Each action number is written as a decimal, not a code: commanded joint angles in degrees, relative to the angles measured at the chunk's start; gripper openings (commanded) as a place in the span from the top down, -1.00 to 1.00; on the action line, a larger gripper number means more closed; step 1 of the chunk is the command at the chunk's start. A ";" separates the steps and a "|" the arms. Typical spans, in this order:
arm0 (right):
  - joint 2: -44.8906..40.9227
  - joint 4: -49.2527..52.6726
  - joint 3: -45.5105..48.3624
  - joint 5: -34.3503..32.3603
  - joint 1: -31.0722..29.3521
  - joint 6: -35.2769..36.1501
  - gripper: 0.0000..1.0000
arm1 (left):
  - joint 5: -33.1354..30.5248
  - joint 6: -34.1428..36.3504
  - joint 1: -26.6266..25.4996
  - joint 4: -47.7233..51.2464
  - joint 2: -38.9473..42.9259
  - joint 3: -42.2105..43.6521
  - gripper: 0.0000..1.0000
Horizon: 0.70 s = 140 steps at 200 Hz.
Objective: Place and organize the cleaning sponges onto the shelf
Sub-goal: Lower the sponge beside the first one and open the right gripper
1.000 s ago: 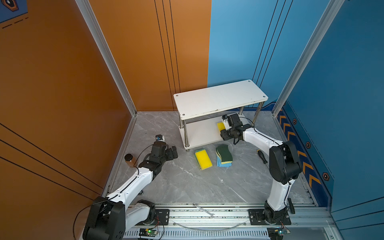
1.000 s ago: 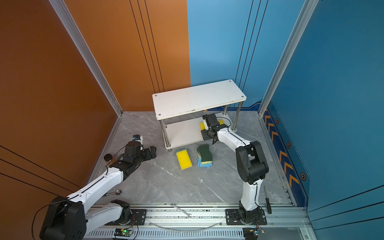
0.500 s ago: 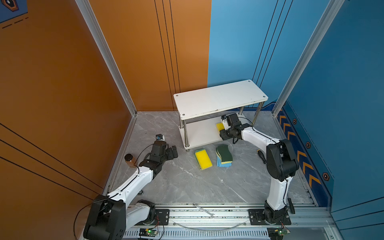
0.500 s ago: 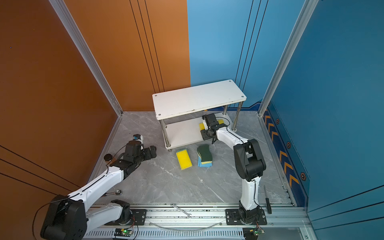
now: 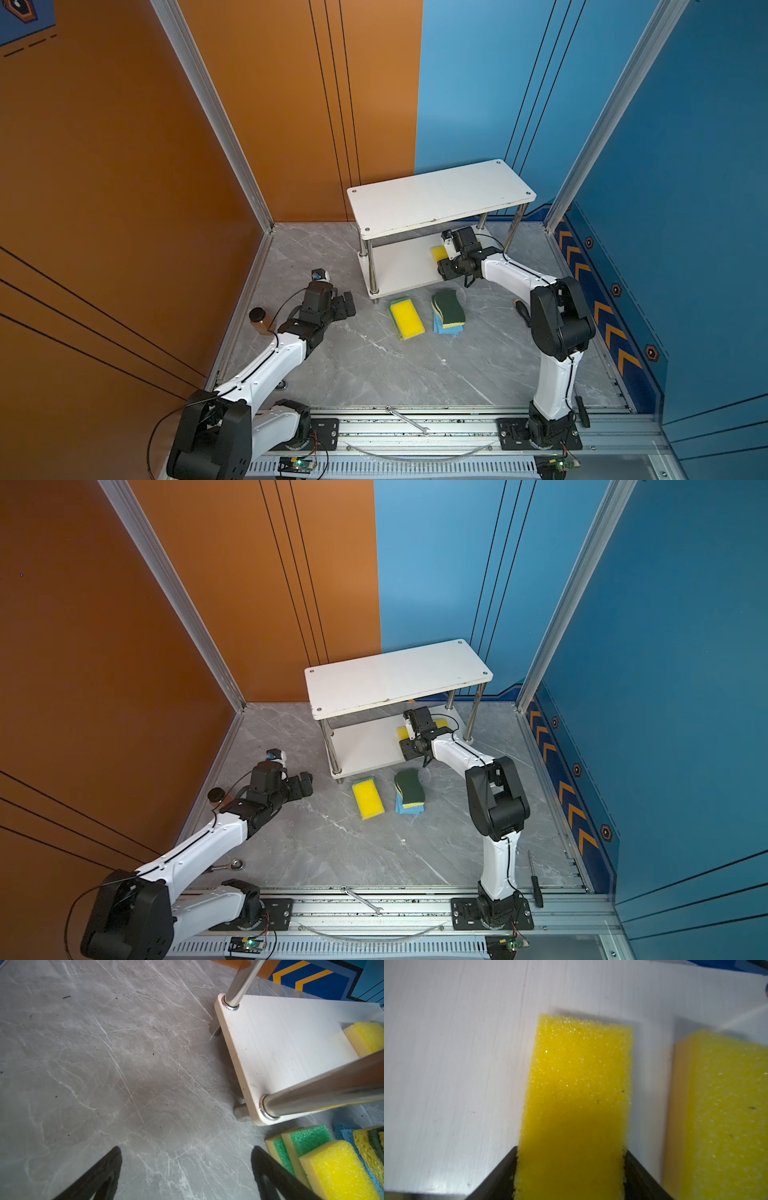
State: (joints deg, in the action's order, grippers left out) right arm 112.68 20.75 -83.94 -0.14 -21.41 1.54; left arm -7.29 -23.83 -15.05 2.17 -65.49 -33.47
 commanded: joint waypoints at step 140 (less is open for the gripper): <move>-1.01 0.36 -0.70 0.31 0.14 -0.13 -0.74 | -1.15 0.72 0.21 0.68 -0.14 -1.38 -0.95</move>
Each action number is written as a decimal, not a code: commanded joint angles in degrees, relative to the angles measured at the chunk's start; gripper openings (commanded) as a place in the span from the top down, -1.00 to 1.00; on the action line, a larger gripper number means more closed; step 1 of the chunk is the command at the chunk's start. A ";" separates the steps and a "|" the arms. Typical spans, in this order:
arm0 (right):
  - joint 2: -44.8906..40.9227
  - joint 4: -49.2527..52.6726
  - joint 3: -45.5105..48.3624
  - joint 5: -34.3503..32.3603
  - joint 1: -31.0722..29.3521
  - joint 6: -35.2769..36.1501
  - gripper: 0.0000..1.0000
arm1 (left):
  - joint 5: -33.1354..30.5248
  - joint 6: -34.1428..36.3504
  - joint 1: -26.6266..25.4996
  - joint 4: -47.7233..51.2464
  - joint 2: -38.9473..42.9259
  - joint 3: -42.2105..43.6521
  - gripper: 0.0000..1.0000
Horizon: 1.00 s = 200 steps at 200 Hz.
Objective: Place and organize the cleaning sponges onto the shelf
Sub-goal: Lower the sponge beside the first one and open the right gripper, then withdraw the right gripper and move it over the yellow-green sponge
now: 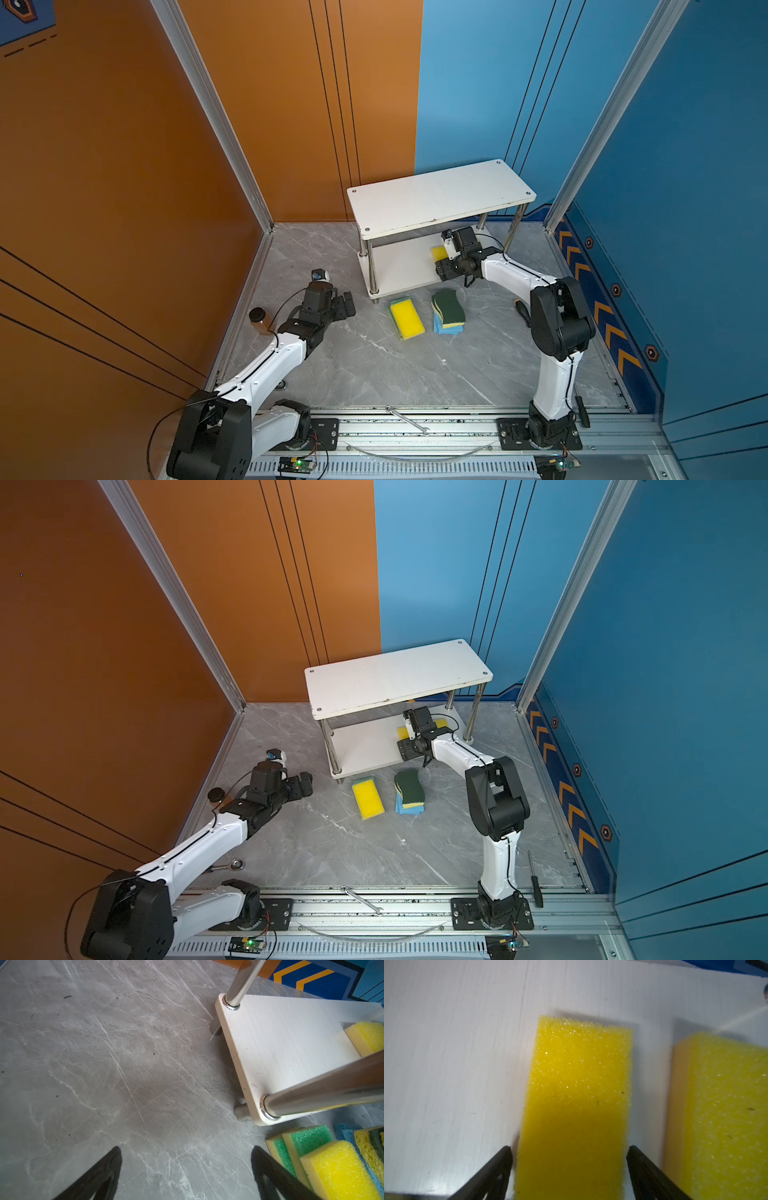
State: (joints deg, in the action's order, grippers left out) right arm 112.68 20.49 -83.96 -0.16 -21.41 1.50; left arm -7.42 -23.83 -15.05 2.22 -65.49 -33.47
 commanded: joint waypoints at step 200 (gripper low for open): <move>-4.87 0.52 1.20 -1.40 0.18 0.55 -0.85 | -0.61 0.63 0.20 0.10 -0.70 -1.53 -0.95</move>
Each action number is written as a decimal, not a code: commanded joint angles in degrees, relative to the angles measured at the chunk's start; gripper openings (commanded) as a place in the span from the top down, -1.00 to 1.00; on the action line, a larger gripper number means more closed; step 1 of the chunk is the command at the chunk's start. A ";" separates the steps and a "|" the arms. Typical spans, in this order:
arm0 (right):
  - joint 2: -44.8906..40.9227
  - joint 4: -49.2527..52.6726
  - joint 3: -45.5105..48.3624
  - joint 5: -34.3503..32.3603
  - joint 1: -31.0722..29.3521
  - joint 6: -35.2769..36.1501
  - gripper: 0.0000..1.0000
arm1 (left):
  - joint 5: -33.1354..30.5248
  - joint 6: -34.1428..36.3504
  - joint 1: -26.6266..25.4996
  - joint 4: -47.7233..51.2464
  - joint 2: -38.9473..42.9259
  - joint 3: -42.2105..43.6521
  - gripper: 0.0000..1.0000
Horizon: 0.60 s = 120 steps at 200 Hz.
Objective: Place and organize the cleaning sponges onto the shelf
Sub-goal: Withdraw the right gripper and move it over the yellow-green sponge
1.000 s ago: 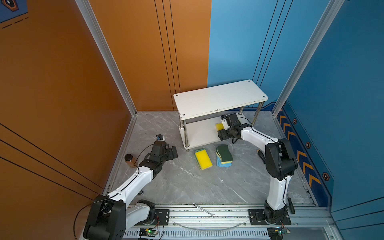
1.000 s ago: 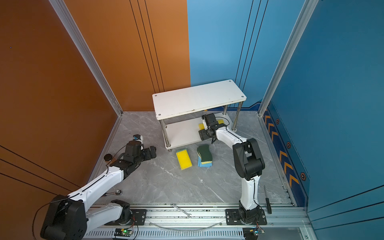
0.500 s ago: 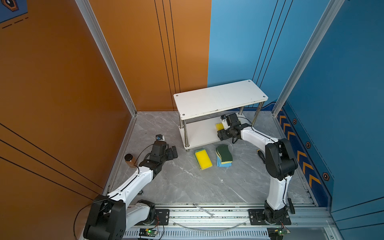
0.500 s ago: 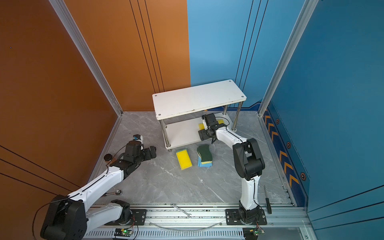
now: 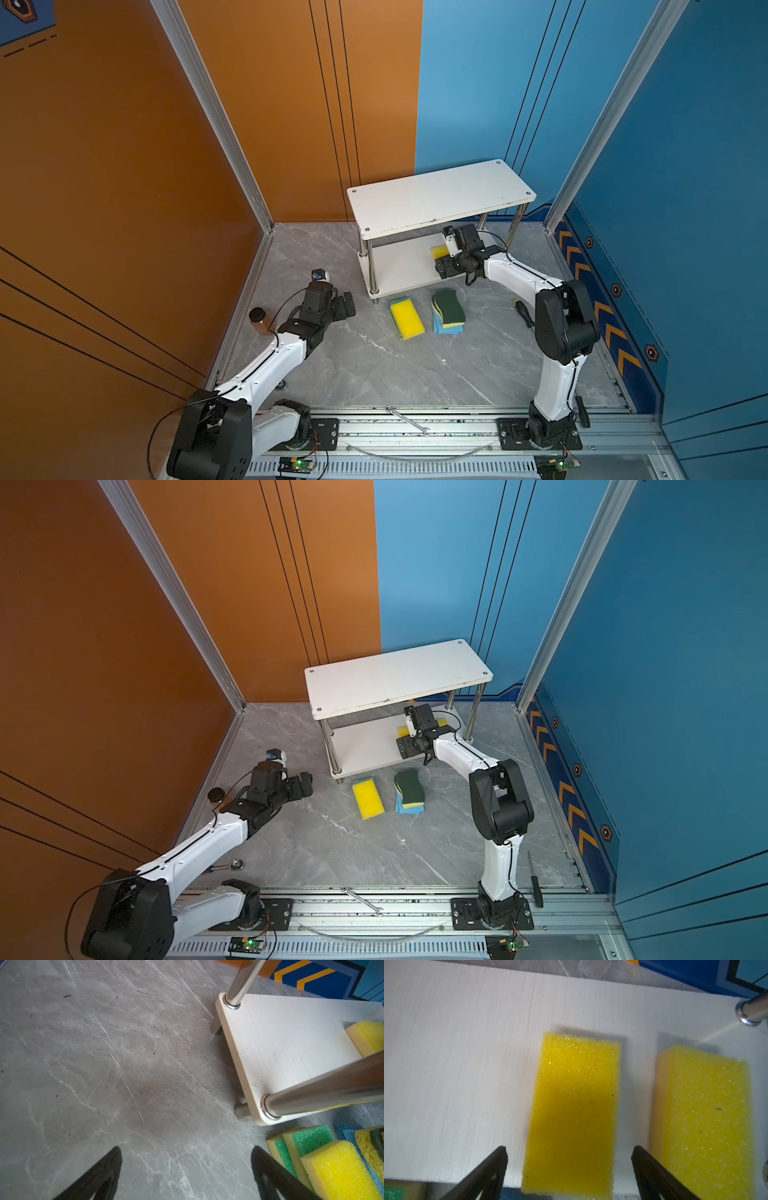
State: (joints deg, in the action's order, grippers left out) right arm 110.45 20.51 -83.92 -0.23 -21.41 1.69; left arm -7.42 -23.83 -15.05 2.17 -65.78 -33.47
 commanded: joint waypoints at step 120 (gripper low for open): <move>-11.09 1.02 9.82 -1.88 -1.60 -1.67 -0.85 | 0.03 0.28 0.03 -0.93 -1.97 -1.81 -0.95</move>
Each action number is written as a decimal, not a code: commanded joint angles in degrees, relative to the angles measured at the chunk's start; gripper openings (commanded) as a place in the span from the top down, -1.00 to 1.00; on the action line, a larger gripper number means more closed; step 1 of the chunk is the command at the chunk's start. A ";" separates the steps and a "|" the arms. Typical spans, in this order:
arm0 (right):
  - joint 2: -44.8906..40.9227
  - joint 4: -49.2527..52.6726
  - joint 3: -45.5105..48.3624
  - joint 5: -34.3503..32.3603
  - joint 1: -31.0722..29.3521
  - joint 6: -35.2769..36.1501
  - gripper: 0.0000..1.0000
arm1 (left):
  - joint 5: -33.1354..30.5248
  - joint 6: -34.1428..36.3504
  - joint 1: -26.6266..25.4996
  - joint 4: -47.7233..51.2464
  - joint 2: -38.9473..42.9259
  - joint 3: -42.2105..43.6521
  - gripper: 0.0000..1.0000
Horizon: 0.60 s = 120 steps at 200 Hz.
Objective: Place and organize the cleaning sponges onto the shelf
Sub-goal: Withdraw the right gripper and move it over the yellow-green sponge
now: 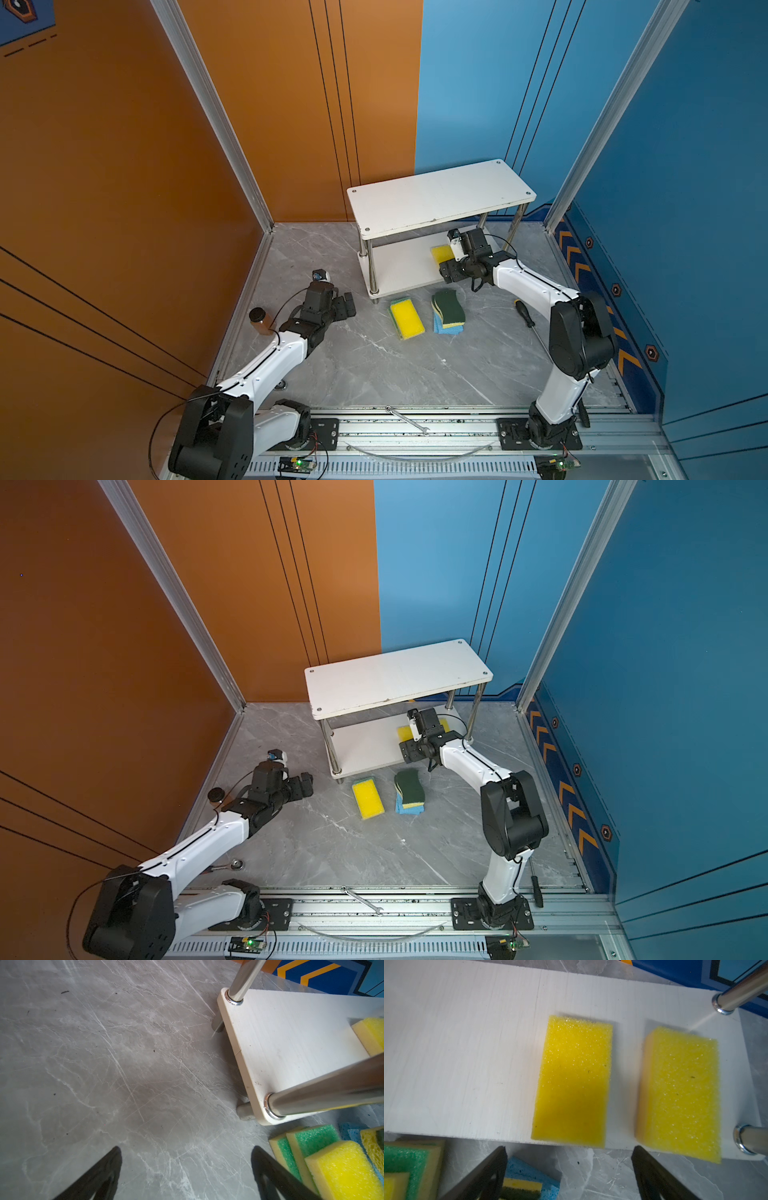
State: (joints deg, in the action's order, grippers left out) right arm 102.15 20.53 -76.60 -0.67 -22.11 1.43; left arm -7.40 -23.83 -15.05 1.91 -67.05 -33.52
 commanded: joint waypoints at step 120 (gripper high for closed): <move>-20.52 7.99 13.80 -2.16 -11.77 -8.63 -0.88 | 1.20 0.72 -0.31 -1.96 -1.40 -1.76 -0.95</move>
State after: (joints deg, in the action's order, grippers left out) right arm 84.84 24.53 -63.99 -1.74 -30.81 -4.23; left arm -7.27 -23.83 -15.07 0.60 -67.53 -33.58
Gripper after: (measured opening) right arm 0.936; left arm 0.976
